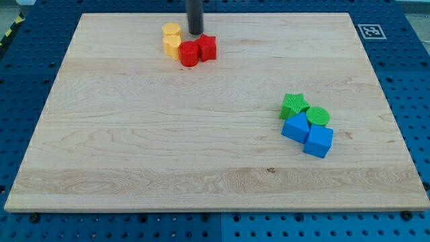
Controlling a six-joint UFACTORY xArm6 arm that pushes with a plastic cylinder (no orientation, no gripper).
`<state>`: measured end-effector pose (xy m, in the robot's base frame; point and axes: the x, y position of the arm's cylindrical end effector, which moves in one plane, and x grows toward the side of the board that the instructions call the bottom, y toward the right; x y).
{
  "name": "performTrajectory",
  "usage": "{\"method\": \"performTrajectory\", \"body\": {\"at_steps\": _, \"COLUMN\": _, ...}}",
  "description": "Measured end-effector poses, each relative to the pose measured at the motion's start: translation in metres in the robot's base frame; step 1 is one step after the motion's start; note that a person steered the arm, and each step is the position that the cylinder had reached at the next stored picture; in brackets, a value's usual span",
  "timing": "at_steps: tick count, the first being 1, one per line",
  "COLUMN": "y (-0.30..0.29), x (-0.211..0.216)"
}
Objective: Adjust the red star at the right side of the red circle
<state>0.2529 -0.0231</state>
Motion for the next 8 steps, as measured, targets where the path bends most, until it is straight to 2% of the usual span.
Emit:
{"method": "performTrajectory", "body": {"at_steps": 1, "y": 0.033, "x": 0.022}}
{"method": "performTrajectory", "body": {"at_steps": 2, "y": 0.035, "x": 0.058}}
{"method": "performTrajectory", "body": {"at_steps": 4, "y": 0.035, "x": 0.092}}
{"method": "performTrajectory", "body": {"at_steps": 5, "y": 0.035, "x": 0.123}}
{"method": "performTrajectory", "body": {"at_steps": 8, "y": 0.014, "x": 0.118}}
